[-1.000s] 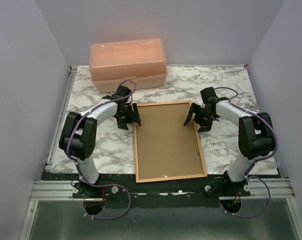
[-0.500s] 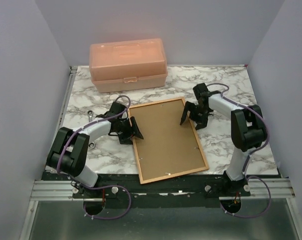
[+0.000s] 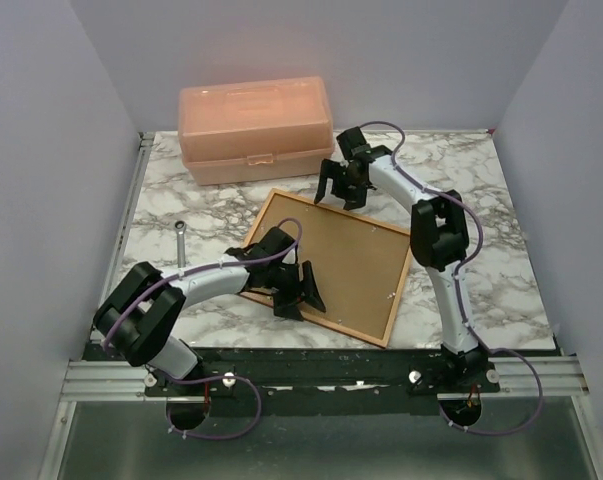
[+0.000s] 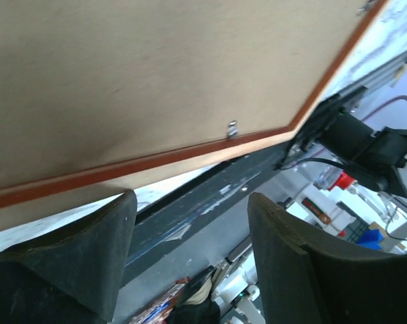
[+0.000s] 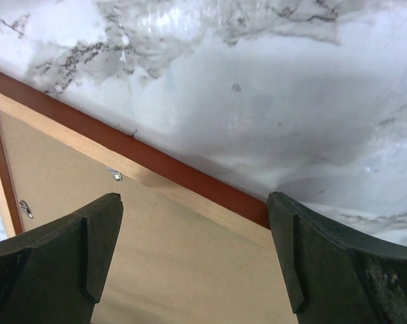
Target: Put the photo into the frame
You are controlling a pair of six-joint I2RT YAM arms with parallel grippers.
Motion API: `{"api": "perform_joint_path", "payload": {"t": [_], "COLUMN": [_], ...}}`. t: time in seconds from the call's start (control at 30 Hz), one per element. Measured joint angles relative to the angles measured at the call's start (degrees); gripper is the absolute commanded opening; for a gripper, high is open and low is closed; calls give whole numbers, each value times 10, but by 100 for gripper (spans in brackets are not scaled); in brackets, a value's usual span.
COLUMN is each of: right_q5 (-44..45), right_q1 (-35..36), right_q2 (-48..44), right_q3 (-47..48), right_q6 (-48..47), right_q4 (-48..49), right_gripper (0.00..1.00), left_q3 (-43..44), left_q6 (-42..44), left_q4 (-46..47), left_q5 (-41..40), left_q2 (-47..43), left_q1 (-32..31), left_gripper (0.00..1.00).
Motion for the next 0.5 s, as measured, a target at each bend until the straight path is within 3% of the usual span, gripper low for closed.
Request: {"api": "perform_joint_path", "payload": {"t": [0.17, 0.37, 0.5], "right_q5": [29, 45, 66], "right_q1": [0, -72, -113], "right_q2": [-21, -156, -263], "right_q3": [-18, -165, -270], "right_q6": [-3, -3, -4], "right_q4": [-30, -40, -36], "right_gripper": [99, 99, 99], "left_q3": [5, 5, 5], "left_q6": [-8, 24, 38], "left_q4": [35, 52, 89], "left_q5": [15, 43, 88], "left_q2": [-9, -66, -82], "left_q1": [-17, -2, 78], "left_gripper": [76, 79, 79]}}
